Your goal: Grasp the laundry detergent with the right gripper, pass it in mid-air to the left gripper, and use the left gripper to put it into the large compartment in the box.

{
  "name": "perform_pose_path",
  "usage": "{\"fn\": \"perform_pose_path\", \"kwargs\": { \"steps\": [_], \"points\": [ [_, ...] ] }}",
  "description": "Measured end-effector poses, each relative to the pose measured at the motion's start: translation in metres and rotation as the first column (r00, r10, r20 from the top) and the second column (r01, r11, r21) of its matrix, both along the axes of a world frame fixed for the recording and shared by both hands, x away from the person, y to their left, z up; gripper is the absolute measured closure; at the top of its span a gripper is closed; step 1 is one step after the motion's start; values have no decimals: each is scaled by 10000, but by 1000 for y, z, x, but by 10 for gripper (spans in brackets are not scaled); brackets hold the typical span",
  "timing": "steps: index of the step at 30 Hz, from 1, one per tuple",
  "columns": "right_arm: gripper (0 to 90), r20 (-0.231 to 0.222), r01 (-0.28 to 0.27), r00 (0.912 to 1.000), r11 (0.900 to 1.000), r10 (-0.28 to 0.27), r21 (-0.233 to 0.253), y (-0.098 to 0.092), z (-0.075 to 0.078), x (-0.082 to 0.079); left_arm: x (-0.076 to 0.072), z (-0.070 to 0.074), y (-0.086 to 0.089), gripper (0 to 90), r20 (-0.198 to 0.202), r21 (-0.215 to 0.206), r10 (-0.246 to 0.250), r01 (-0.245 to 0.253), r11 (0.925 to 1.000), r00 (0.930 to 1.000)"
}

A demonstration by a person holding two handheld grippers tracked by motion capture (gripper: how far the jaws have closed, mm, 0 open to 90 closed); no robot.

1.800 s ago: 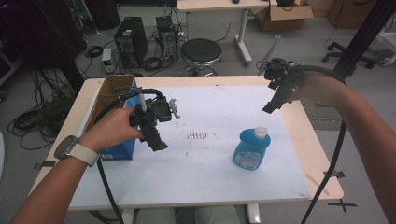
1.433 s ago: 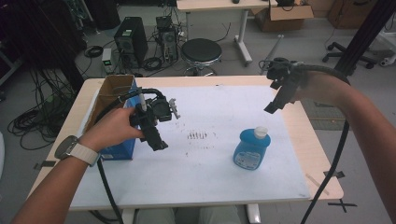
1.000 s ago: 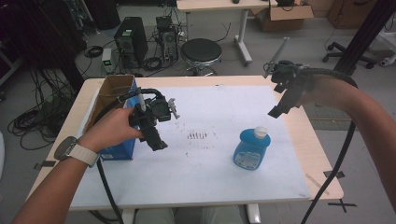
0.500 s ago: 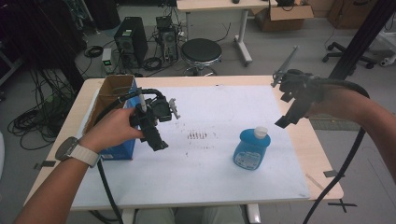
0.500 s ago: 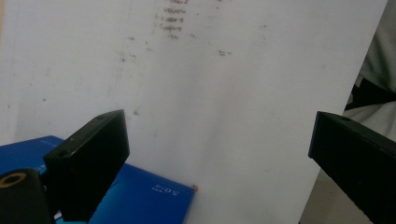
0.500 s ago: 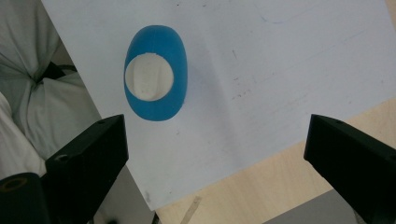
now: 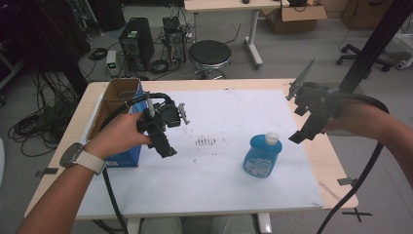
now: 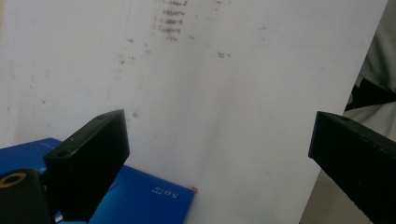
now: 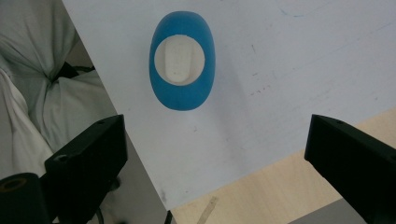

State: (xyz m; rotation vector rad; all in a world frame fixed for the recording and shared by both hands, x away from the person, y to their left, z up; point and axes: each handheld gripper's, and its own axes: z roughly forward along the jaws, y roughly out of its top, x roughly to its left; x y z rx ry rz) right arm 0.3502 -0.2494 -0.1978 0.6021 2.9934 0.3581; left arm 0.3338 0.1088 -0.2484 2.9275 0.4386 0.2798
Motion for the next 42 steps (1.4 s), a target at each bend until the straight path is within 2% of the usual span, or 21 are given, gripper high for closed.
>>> {"fn": "perform_pose_path", "kwargs": {
  "steps": [5,11,14,21,35,42],
  "points": [
    [57,-58,64,10000,10000,-64,67,0,-4,-3,0,0,1,58,22,-18,35,-35,10000,10000],
    [58,-83,84,9999,9992,-81,392,-1,-11,-8,-1,1,1,58,43,21,23,-23,10000,10000],
    [59,-59,101,9999,9977,-97,676,-3,-18,-11,-2,1,1,58,48,38,55,-55,10000,10000],
    [61,-27,93,10000,9953,-91,965,-9,-30,-14,-2,0,1,57,94,50,85,-86,10000,9999],
    [60,-233,118,9997,9954,-96,954,-12,-59,-17,-1,-3,0,57,92,112,90,-91,9999,9999],
    [60,-178,204,9997,9928,-185,1178,-16,-75,-19,-1,-4,-1,57,46,136,87,-88,9999,10000]
  ]
}}
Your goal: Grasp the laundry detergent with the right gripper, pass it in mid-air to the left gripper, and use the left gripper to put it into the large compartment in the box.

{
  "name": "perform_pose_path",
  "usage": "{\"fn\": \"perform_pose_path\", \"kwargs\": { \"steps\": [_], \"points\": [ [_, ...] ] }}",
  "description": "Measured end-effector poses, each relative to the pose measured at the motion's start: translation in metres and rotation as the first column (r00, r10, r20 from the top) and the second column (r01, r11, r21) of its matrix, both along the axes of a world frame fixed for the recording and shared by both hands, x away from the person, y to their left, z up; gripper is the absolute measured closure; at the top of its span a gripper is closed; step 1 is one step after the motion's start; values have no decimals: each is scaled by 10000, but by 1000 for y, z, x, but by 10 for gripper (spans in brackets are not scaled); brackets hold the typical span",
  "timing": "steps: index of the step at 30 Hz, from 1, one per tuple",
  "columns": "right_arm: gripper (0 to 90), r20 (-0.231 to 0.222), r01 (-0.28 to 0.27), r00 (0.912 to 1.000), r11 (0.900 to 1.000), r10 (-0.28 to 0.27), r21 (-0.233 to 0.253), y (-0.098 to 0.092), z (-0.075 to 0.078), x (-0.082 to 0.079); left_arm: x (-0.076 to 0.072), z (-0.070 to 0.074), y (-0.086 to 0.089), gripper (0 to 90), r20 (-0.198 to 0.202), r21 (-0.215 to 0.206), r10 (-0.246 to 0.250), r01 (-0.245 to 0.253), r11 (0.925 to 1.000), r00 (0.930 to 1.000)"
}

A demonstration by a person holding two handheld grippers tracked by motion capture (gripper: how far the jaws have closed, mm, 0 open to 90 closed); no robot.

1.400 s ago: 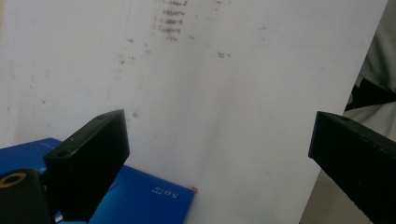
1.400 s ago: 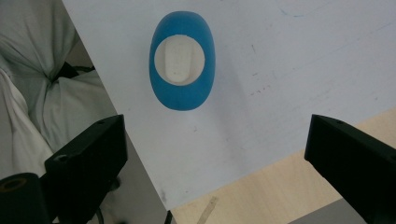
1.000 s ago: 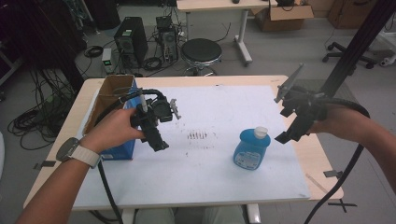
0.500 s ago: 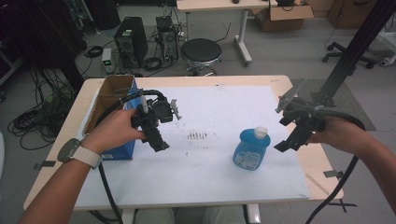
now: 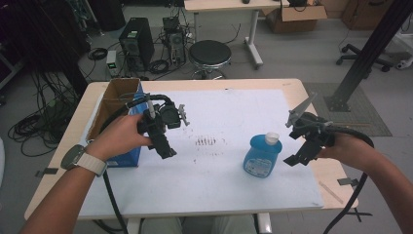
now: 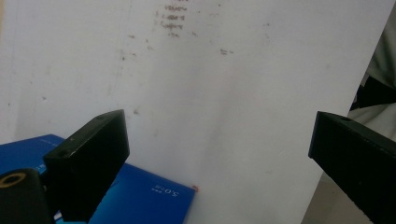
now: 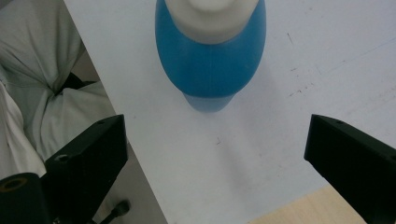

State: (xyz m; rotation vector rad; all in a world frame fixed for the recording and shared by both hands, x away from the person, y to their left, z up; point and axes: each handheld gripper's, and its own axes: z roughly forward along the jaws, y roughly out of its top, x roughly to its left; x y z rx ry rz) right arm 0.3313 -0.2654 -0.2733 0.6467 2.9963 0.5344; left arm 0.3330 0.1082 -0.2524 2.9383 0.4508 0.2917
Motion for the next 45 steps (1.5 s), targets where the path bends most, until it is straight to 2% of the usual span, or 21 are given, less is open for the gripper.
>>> {"fn": "perform_pose_path", "kwargs": {
  "steps": [11,16,18,22,23,24,25,26,32,33,35,41,45],
  "points": [
    [61,86,59,9999,9982,-64,589,-7,-19,-3,0,-1,0,57,9,-6,43,-43,10000,10000],
    [61,278,-103,9996,9923,70,1230,-11,-26,-6,0,-2,-1,57,-4,15,23,-23,10000,10000],
    [61,481,-125,9988,9841,40,1774,-15,-31,-9,1,-2,-1,57,-15,-4,37,-37,10000,10000],
    [61,602,8,9981,9732,-150,2301,-21,-37,-11,2,-3,-2,57,-40,71,-13,13,10000,10000],
    [61,602,8,9981,9732,-150,2301,-21,-37,-11,2,-3,-2,57,-40,71,-13,13,10000,10000],
    [61,645,51,9977,9681,-220,2505,-23,-40,-12,1,-3,-2,57,-37,21,19,-19,10000,10000],
    [61,645,51,9977,9681,-220,2505,-23,-40,-12,1,-3,-2,57,-37,21,19,-19,10000,10000],
    [61,692,73,9972,9623,-271,2718,-26,-44,-12,1,-4,-2,57,-63,69,29,-28,10000,10000],
    [62,891,129,9951,9513,-423,3079,-30,-53,-15,2,-5,-1,57,-52,32,67,-67,10000,10000],
    [63,941,168,9943,9430,-509,3323,-32,-56,-17,2,-5,-1,57,-53,25,81,-81,10000,10000],
    [63,952,191,9940,9402,-546,3401,-32,-58,-17,2,-5,-1,57,-58,36,88,-88,10000,9999],
    [67,1163,205,9905,9140,-738,4051,-38,-69,-21,2,-6,-1,57,-32,22,80,-80,10000,10000],
    [67,1146,253,9901,9075,-806,4193,-39,-75,-22,2,-6,-1,57,-31,-11,100,-100,9999,9999]
  ]
}}
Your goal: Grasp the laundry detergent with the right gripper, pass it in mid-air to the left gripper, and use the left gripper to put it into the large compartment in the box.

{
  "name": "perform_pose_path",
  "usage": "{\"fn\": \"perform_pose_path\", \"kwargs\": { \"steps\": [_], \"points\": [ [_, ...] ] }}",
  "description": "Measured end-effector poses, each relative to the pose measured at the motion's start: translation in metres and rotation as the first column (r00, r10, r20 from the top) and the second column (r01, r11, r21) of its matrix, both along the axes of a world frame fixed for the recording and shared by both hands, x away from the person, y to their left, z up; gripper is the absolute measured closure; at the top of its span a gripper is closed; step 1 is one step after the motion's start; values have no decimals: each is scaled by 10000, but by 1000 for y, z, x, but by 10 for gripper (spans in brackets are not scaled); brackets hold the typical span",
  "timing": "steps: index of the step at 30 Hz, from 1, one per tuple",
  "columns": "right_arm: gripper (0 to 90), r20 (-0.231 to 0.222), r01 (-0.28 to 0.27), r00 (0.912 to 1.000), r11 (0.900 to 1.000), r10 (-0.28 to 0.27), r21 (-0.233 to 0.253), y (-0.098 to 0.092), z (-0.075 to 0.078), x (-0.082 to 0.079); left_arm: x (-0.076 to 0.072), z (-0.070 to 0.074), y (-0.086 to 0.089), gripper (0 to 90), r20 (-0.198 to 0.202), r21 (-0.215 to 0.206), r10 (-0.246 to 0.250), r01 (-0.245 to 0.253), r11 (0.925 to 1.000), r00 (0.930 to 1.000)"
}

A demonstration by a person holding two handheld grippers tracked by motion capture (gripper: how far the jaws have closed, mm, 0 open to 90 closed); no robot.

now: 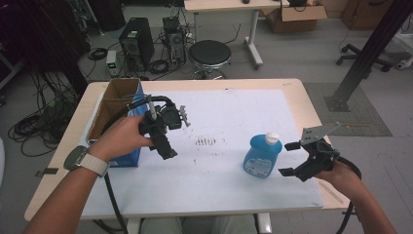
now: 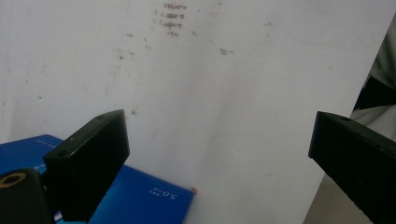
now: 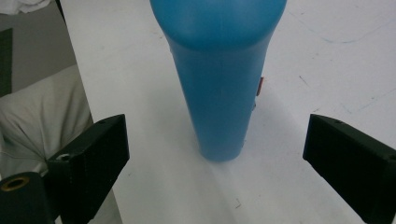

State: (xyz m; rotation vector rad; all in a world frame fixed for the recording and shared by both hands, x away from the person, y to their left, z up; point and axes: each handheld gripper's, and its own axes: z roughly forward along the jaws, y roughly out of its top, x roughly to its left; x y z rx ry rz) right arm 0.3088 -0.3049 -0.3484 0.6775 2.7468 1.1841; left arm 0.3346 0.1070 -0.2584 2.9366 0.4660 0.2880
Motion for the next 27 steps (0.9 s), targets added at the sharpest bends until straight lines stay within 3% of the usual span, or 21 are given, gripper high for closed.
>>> {"fn": "perform_pose_path", "kwargs": {
  "steps": [13,27],
  "points": [
    [70,248,18,9997,9995,-26,329,0,-6,-1,0,-1,1,57,-9,-15,38,-38,10000,10000],
    [73,78,-7,10000,9996,5,287,-1,-18,-1,0,-5,1,57,-78,-1,42,-42,10000,10000]
  ]
}}
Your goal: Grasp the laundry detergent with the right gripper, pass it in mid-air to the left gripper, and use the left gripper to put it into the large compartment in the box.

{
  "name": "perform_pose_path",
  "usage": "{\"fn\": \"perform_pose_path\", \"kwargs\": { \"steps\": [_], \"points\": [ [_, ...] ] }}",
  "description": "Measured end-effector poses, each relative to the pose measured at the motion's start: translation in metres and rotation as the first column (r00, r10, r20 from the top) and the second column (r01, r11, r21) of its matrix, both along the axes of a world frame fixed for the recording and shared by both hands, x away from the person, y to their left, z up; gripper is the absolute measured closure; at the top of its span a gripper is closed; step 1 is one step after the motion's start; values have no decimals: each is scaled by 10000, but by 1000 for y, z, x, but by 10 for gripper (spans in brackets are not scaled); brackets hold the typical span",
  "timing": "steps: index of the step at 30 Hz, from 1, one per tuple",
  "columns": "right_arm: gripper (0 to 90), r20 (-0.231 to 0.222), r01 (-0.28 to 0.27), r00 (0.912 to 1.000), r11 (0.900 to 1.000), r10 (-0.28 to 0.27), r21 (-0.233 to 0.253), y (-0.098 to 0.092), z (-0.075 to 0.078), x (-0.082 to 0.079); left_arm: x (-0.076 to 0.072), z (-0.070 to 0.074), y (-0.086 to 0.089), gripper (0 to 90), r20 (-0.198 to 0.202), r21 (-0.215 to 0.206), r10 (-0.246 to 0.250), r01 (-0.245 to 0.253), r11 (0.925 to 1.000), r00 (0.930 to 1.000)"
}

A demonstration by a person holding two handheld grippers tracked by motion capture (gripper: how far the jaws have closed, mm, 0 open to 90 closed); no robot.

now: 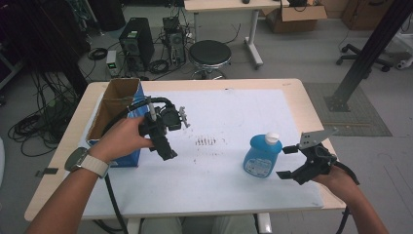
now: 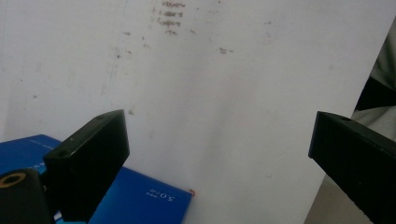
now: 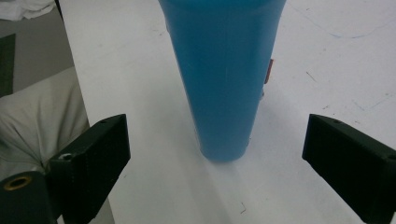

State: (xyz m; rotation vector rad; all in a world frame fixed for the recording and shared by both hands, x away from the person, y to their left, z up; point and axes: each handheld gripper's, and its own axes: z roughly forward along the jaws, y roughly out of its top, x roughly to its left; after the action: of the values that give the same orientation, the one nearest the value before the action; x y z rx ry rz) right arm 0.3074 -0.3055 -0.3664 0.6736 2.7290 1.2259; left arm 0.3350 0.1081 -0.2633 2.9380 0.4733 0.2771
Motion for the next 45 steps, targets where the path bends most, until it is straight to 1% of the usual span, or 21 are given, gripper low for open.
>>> {"fn": "perform_pose_path", "kwargs": {
  "steps": [7,8,13,15,18,31,32,35,38,42,45],
  "points": [
    [73,128,33,9999,9996,-36,273,1,-4,0,0,0,0,57,5,20,1,-1,10000,10000],
    [73,222,37,9997,9995,-44,309,1,-5,-1,0,0,0,57,2,8,-2,2,10000,10000],
    [74,400,11,9992,9965,-44,830,-1,-12,-1,0,-1,-2,57,3,37,-4,4,10000,10000],
    [74,403,39,9992,9935,-85,1139,-2,-15,-1,0,-1,-2,57,-5,57,-9,9,10000,10000],
    [74,509,78,9986,9903,-150,1387,-1,-17,-2,0,-2,-3,57,-13,69,-4,4,10000,10000],
    [73,800,86,9965,9813,-244,1923,9,-27,2,0,-3,-3,57,-7,83,21,-21,10000,10000],
    [72,850,118,9959,9785,-299,2057,11,-28,3,0,-2,-3,57,-32,100,23,-22,9999,10000],
    [72,907,128,9953,9763,-331,2160,14,-30,4,0,-2,-3,57,-20,71,20,-20,10000,10000],
    [72,899,130,9954,9749,-338,2225,16,-31,5,0,-2,-3,57,-27,134,14,-14,9999,10000],
    [73,952,226,9943,9693,-472,2448,21,-33,8,0,-2,-4,57,-37,104,26,-25,9999,10000],
    [74,961,236,9942,9689,-486,2465,24,-35,9,0,-2,-3,57,-33,107,27,-26,9999,10000]
  ]
}}
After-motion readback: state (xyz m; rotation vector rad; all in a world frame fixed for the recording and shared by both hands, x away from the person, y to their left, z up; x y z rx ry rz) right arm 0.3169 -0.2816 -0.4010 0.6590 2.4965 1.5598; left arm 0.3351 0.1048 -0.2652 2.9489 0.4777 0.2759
